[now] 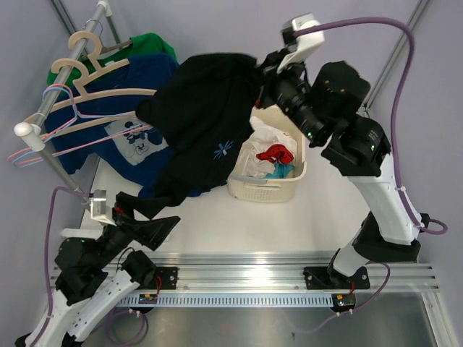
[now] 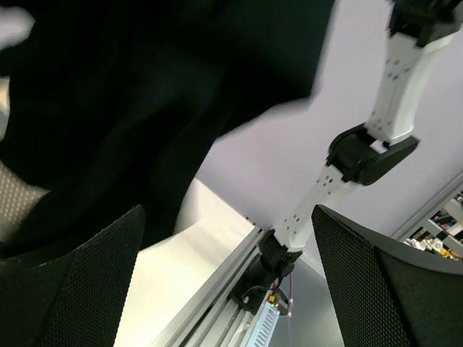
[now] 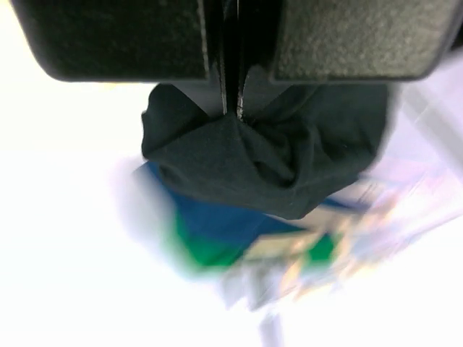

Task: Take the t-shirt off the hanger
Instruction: Place the T-shirt in the bin.

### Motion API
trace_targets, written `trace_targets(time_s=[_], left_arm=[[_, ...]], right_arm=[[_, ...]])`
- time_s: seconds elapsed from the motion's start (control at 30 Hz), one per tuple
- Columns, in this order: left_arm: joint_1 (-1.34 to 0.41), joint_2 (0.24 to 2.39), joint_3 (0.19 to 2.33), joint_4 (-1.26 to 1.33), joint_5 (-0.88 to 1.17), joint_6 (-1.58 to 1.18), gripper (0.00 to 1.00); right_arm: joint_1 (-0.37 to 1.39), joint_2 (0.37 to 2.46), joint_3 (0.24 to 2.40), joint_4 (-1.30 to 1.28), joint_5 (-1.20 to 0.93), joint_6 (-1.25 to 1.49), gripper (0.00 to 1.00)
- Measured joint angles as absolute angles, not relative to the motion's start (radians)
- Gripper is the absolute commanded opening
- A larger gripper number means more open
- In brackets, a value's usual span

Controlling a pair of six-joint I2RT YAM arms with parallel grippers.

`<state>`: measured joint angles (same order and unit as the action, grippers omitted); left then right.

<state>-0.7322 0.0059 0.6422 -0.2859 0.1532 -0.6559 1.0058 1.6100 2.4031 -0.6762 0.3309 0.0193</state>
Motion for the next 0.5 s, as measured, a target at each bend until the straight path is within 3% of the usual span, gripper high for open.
trace_targets(time_s=[0.2,0.5], left_arm=[[-0.732,0.029,0.452,-0.177,0.158,-0.683,0.99],[-0.732,0.286,0.344,-0.066,0.176,-0.731,0.99]], right_arm=[[0.867,1.658,2.45,-0.585,0.402,-0.094,0.0],[0.611,1.831,2.41,-0.591,0.357,-0.093,0.0]])
